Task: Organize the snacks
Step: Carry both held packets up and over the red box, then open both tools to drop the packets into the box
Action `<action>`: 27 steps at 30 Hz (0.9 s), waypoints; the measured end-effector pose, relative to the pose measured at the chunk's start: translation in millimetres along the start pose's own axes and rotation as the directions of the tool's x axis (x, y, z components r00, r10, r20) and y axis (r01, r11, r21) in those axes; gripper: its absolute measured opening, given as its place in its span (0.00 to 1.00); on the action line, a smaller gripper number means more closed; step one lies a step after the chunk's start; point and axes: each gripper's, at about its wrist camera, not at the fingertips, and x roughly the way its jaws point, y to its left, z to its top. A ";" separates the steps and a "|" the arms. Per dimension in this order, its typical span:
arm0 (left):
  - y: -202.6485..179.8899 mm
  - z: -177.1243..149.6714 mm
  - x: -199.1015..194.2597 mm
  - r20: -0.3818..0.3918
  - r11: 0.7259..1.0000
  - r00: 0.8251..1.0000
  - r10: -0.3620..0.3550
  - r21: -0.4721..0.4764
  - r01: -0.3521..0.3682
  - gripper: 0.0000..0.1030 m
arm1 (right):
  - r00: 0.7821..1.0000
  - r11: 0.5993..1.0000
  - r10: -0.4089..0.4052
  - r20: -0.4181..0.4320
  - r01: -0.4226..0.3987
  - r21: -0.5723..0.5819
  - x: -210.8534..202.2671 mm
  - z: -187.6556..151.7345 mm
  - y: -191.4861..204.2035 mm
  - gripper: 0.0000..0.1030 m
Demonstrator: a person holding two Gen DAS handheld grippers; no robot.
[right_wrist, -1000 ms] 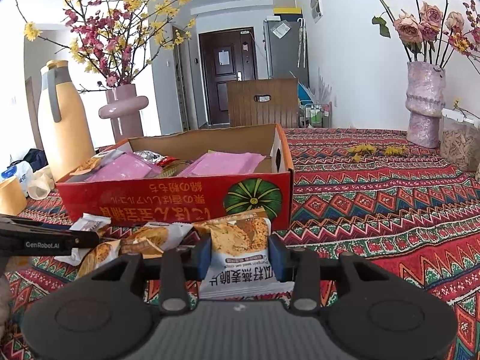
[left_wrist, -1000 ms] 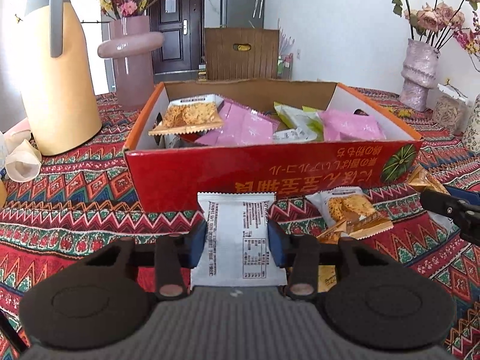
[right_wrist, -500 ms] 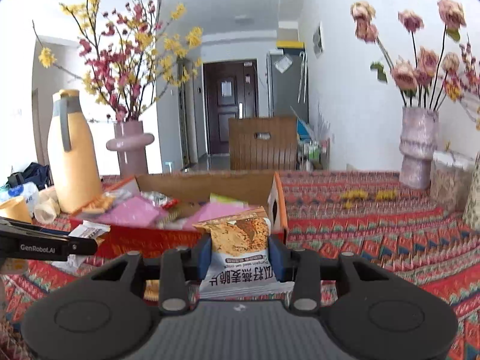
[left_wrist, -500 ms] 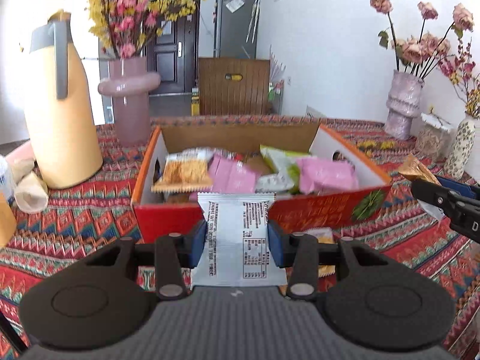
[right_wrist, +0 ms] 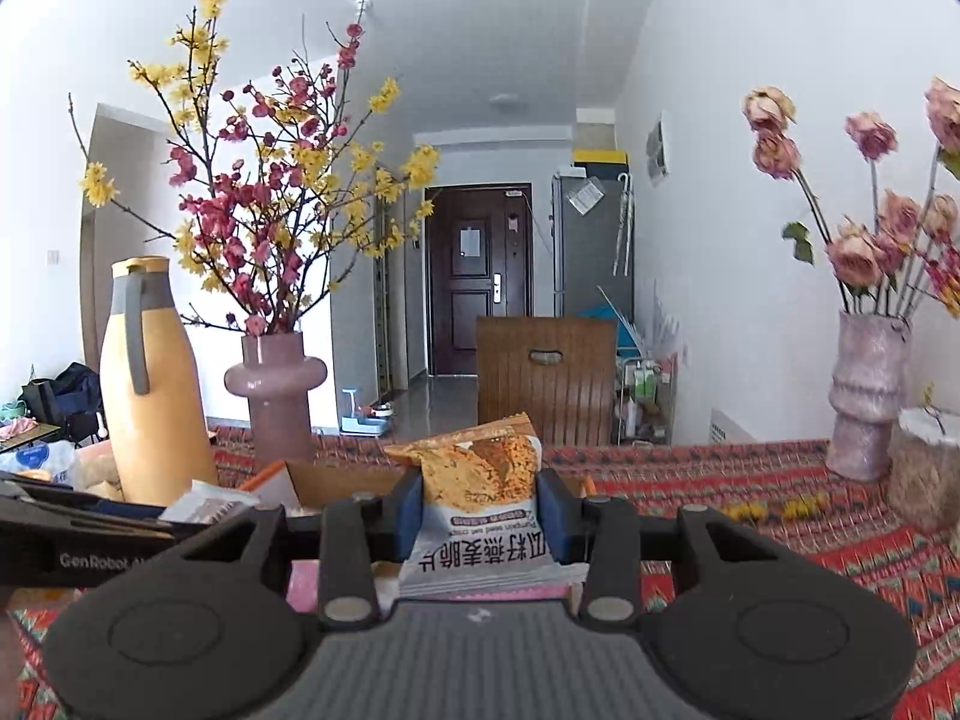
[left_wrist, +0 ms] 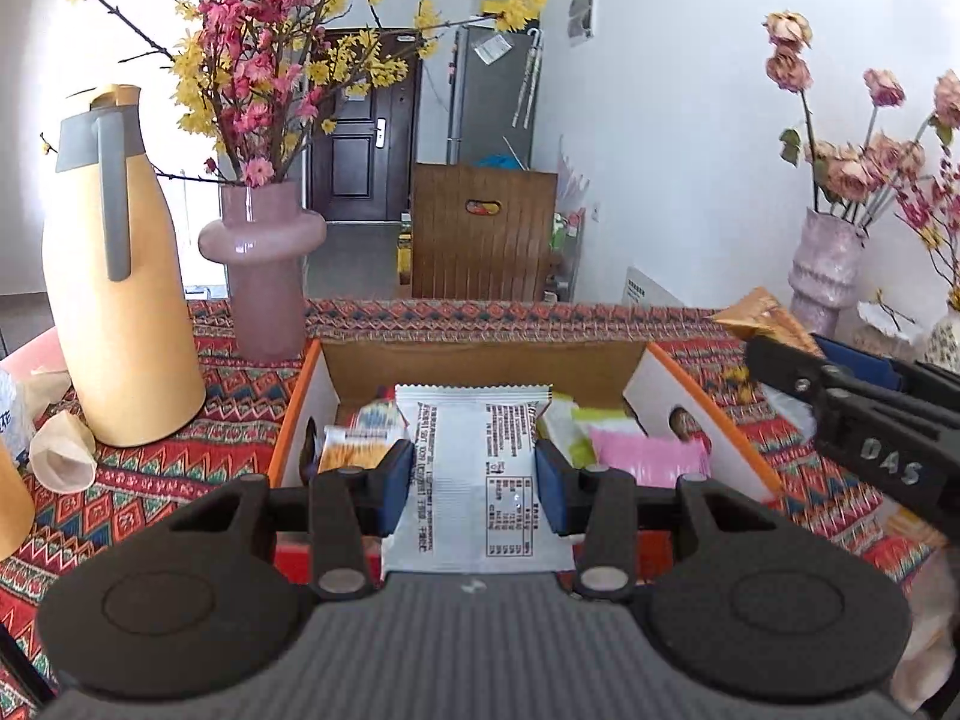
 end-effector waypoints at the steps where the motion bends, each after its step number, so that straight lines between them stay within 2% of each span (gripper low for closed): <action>1: -0.9 3.0 3.3 0.003 1.000 1.000 0.003 -0.003 -0.003 0.42 | 1.000 1.000 0.002 0.001 -0.002 -0.002 6.1 2.3 1.4 0.38; 7: -5.7 16.6 35.2 0.028 0.998 0.998 0.056 -0.008 -0.056 0.42 | 1.000 0.999 0.002 -0.031 0.000 0.037 49.1 1.8 2.1 0.38; 9: -5.6 17.9 46.2 0.050 0.996 0.995 0.088 0.005 -0.088 0.42 | 0.998 0.999 -0.005 -0.068 0.008 0.045 64.7 -4.3 -0.6 0.38; 14: 3.3 10.2 71.6 0.049 0.991 0.990 0.132 -0.011 -0.132 0.42 | 0.991 0.996 -0.015 -0.134 0.027 0.085 89.0 -21.9 -13.4 0.38; 19: 10.2 2.6 85.7 0.040 0.989 0.988 0.146 0.000 -0.146 0.42 | 0.985 0.997 -0.018 -0.173 0.030 0.068 101.6 -34.9 -9.6 0.38; 22: 14.7 0.9 87.1 0.039 0.991 0.991 0.130 -0.009 -0.130 0.43 | 0.982 0.998 -0.018 -0.189 0.028 0.052 105.7 -39.4 -5.5 0.38; 27: 17.6 0.3 79.7 0.063 0.993 0.992 0.113 -0.029 -0.111 0.48 | 0.980 0.998 -0.009 -0.200 0.019 0.052 104.7 -40.8 -3.6 0.40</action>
